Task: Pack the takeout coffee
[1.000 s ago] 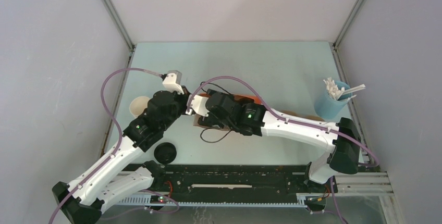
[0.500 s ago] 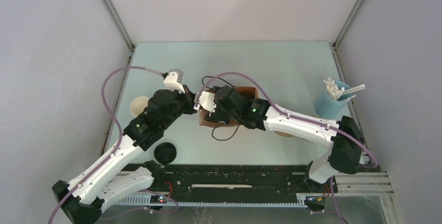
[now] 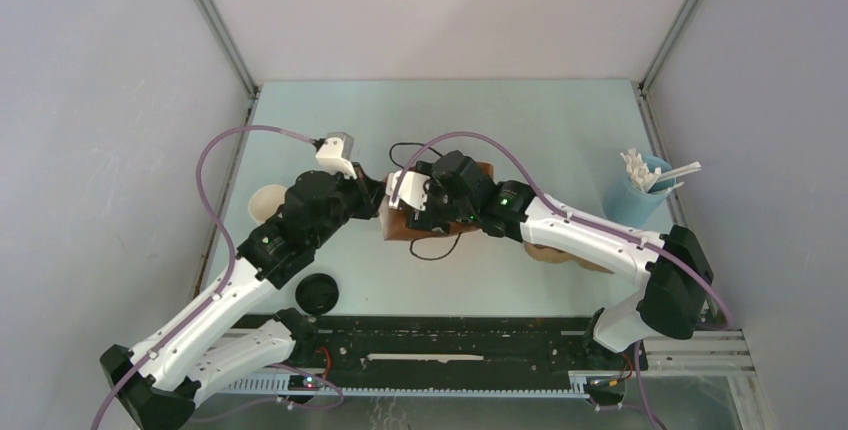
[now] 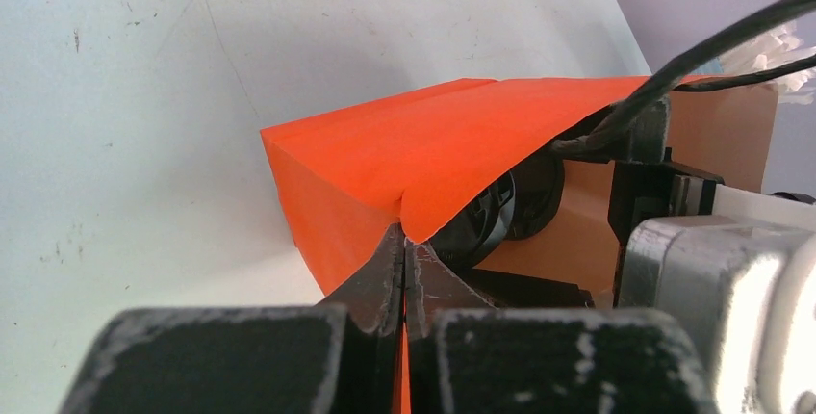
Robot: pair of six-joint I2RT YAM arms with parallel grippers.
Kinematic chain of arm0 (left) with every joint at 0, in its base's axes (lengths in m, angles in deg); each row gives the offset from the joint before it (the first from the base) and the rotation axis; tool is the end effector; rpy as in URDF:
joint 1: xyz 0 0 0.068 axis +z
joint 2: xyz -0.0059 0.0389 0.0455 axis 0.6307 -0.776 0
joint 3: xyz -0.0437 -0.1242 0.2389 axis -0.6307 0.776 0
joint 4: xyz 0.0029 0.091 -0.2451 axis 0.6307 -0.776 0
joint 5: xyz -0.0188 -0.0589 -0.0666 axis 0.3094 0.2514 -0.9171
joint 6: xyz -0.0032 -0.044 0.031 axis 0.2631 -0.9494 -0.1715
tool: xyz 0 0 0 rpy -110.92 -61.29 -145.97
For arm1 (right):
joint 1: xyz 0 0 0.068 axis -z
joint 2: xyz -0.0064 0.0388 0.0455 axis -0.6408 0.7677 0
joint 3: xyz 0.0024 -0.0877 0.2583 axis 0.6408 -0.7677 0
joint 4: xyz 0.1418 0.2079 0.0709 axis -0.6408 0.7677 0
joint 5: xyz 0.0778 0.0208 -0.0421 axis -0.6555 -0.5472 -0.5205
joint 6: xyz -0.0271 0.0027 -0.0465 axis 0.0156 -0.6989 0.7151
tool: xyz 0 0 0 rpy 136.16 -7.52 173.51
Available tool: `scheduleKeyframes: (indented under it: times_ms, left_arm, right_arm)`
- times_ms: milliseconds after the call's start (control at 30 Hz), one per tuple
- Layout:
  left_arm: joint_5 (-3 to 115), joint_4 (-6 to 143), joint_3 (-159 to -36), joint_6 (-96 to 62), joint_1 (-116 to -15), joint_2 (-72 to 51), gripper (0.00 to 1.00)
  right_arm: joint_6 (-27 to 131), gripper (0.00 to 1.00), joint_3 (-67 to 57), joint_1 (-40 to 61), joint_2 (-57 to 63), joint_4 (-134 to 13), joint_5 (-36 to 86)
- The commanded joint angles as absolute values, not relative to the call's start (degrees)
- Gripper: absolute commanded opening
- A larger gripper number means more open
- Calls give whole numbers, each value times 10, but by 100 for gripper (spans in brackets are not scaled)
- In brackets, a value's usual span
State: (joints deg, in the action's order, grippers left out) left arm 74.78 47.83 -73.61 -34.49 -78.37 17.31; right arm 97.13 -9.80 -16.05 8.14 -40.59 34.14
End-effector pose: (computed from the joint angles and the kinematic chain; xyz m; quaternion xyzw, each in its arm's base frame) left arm 0.1509 -0.1151 0.3385 0.0207 0.8059 -0.2689 0.5270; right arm 0.1932 0.2840 0.3054 -0.6495 0.6099 0.0621 0.4499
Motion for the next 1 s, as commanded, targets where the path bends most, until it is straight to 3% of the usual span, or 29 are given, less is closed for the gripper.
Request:
scheduleKeyframes:
  times_ms: [0, 967]
  left_arm:
    - [736, 480, -765, -328, -786, 173, 0]
    - [739, 468, -768, -312, -786, 169, 0]
  right_arm:
    - [1020, 37, -98, -161, 72, -449, 325]
    - [1052, 38, -138, -136, 108, -524, 327]
